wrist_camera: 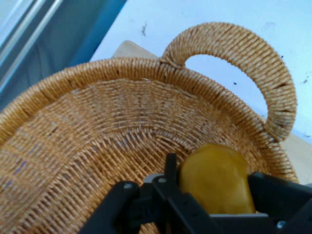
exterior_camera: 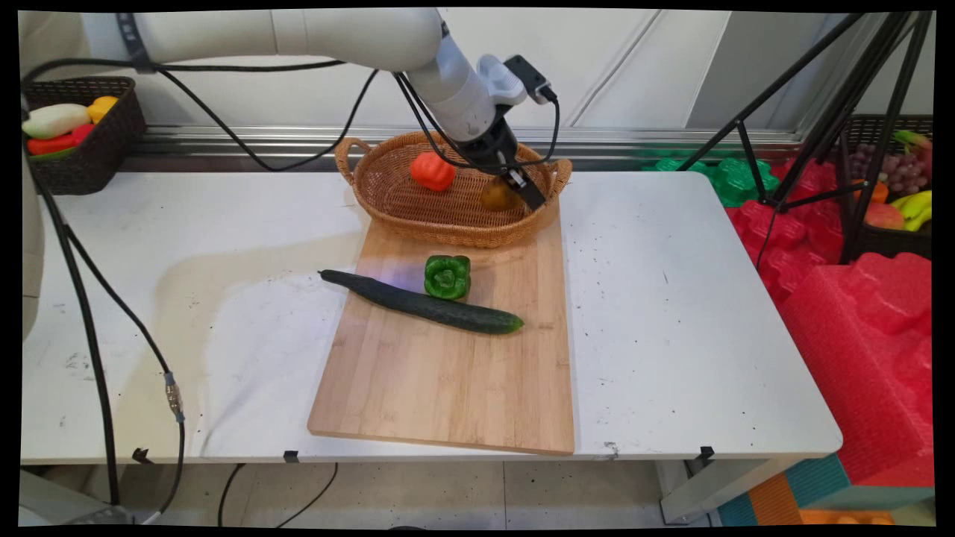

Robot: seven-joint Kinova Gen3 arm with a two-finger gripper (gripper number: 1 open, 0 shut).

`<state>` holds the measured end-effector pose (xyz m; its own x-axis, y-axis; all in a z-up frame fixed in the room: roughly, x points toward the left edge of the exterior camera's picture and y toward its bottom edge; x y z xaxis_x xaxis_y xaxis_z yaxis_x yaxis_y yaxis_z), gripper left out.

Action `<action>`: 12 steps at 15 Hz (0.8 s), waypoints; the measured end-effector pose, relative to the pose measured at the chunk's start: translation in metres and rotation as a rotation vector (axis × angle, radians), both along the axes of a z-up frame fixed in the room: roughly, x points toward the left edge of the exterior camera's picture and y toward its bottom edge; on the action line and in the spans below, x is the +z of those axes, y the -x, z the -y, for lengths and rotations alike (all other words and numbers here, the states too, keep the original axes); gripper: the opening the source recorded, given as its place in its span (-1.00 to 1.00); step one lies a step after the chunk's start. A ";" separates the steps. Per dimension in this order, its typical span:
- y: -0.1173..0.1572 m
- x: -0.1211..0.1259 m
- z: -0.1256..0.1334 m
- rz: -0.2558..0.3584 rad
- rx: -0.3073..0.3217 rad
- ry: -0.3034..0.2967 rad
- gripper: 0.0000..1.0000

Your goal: Place the picked object on the cutting board

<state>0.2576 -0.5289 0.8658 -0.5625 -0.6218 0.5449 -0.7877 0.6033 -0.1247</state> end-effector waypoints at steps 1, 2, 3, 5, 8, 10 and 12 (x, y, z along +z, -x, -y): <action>-0.001 0.007 -0.004 0.003 -0.003 0.013 -1.00; -0.002 0.014 -0.008 0.007 -0.006 0.027 -1.00; -0.003 0.020 -0.011 0.011 -0.010 0.040 -1.00; -0.005 0.036 -0.022 0.017 -0.019 0.074 -1.00; -0.010 0.058 -0.042 0.016 -0.026 0.121 -1.00; -0.014 0.073 -0.065 0.009 -0.032 0.146 -1.00; -0.016 0.081 -0.086 -0.001 -0.038 0.149 -1.00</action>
